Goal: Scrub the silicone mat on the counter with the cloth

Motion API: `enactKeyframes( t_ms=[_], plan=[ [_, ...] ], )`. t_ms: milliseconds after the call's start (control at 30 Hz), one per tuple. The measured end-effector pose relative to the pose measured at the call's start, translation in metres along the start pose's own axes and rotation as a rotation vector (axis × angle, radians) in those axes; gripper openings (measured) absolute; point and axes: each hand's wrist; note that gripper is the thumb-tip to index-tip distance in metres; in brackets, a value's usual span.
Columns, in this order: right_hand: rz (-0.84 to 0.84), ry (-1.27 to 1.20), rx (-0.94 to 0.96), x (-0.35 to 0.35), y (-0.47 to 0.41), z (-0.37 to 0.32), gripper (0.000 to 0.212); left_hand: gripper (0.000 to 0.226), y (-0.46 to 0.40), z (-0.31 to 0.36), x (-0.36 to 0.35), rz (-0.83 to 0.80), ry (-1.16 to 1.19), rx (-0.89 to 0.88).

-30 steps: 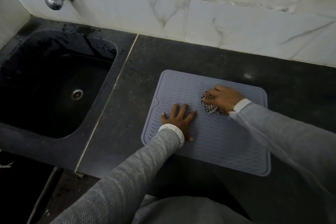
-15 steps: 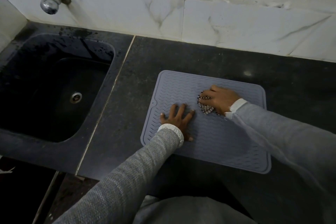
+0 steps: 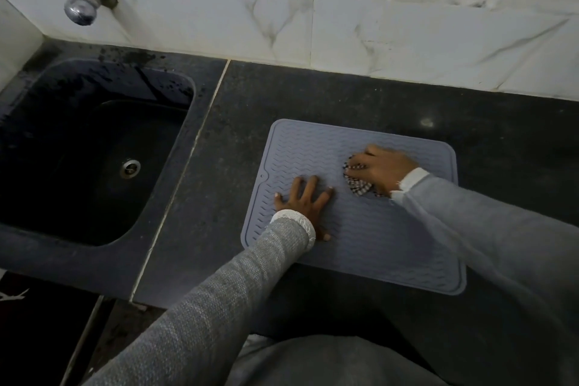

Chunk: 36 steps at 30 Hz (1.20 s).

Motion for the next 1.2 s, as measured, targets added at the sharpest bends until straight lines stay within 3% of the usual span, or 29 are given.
enactKeyframes(
  t_ms=[133, 300, 467, 667, 800, 967, 1200],
  plan=[
    [-0.071, -0.046, -0.068, 0.004, 0.008, 0.006, 0.054, 0.105, -0.001, 0.0, 0.001, 0.001, -0.017, 0.004],
    [0.083, -0.061, -0.018, 0.034, -0.019, -0.019, 0.046, 0.105, -0.002, 0.0, 0.002, -0.02, -0.021, 0.014],
    [0.043, -0.099, -0.041, 0.007, -0.009, -0.012, 0.038, 0.104, -0.001, 0.001, 0.001, -0.007, -0.015, 0.018],
    [0.017, -0.013, -0.04, -0.015, 0.025, 0.014, 0.059, 0.104, 0.0, 0.001, 0.003, -0.01, -0.025, 0.009],
    [0.05, -0.014, -0.052, -0.016, 0.023, 0.011, 0.063, 0.101, 0.004, 0.011, 0.009, 0.004, -0.027, 0.031],
    [0.052, -0.09, -0.092, -0.017, 0.025, 0.008, 0.061, 0.101, 0.004, 0.036, 0.022, 0.139, -0.058, -0.034],
    [0.181, -0.224, -0.127, -0.01, 0.024, -0.004, 0.048, 0.117, -0.011, 0.047, 0.016, -0.009, -0.037, -0.049]
  ],
)
Point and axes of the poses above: each hand's wrist, its own y-axis away from the middle knuckle, its own x-axis out of the back of the hand, z = x × y, and after that the axes turned 12 degrees about -z, right-handed
